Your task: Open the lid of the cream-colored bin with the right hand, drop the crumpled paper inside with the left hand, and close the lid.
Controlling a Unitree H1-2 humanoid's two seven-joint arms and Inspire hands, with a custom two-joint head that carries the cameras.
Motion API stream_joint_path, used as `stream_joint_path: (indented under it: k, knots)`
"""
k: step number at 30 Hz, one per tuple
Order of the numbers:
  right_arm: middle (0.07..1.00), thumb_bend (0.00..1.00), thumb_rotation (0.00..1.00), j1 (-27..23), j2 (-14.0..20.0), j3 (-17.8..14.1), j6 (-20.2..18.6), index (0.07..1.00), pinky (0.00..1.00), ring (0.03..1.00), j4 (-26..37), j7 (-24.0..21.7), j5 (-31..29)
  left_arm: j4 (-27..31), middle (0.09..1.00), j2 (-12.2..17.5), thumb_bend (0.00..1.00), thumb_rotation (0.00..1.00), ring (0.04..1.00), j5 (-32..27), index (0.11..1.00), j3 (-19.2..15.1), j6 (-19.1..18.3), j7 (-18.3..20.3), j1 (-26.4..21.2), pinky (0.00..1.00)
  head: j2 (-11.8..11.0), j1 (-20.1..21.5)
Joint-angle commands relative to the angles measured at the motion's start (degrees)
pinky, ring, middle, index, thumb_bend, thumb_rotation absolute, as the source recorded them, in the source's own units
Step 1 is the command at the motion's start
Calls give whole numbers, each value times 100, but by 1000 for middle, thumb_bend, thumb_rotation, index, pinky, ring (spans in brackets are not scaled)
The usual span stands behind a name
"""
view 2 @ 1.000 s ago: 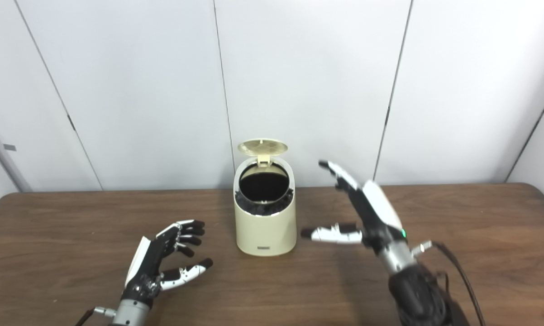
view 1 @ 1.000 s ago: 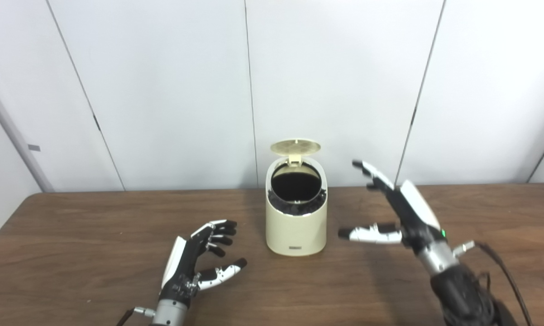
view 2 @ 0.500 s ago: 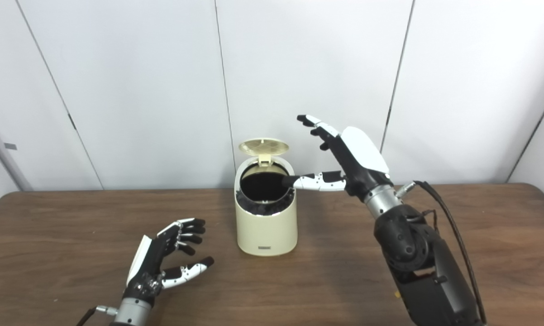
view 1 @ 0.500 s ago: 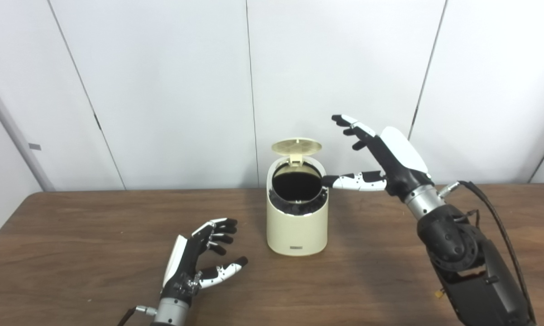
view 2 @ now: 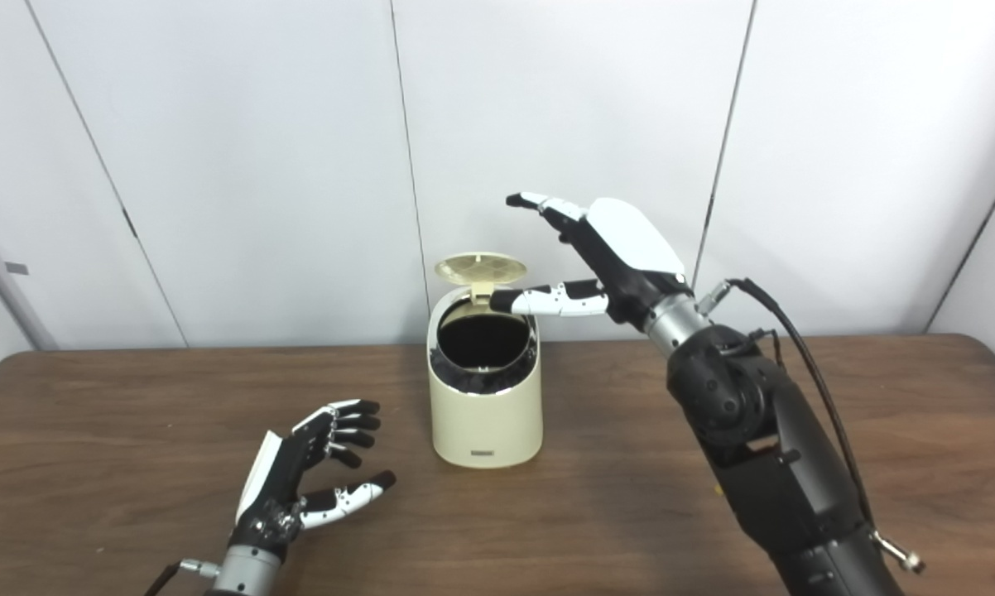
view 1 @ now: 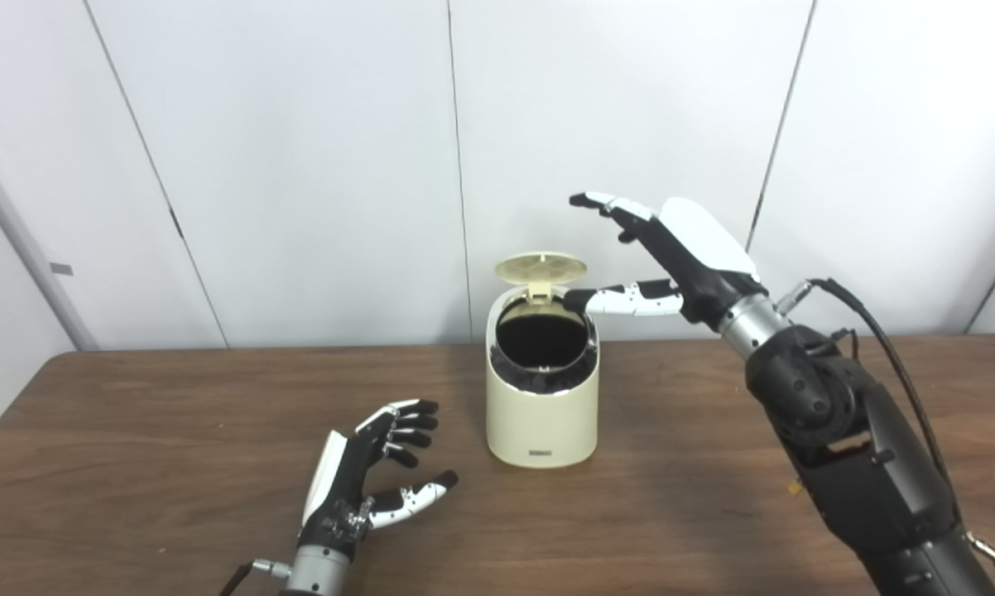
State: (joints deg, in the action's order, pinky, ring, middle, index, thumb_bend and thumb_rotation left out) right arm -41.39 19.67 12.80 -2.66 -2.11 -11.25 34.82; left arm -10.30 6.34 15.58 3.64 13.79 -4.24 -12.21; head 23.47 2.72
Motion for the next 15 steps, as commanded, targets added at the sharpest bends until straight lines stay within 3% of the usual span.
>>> stream_joint_path:
  k: [1, 10, 15]
  knots:
    - [884, 690, 771, -364, 98, 11, 203, 856, 745, 883, 80, -2, 18, 70, 697, -65, 650, 0, 643, 1, 736, 20, 62, -56, 15, 531, 22, -20]
    - [851, 715, 736, -347, 78, 79, 181, 809, 858, 922, 275, -172, 96, 160, 688, -52, 647, 0, 637, 0, 735, 47, 26, 8, 37, 532, 86, -78]
    - [837, 688, 743, -294, 96, 118, 215, 795, 852, 926, 371, -277, 102, 228, 692, -87, 656, 0, 641, -5, 742, 22, -58, -22, 62, 530, 136, -107]
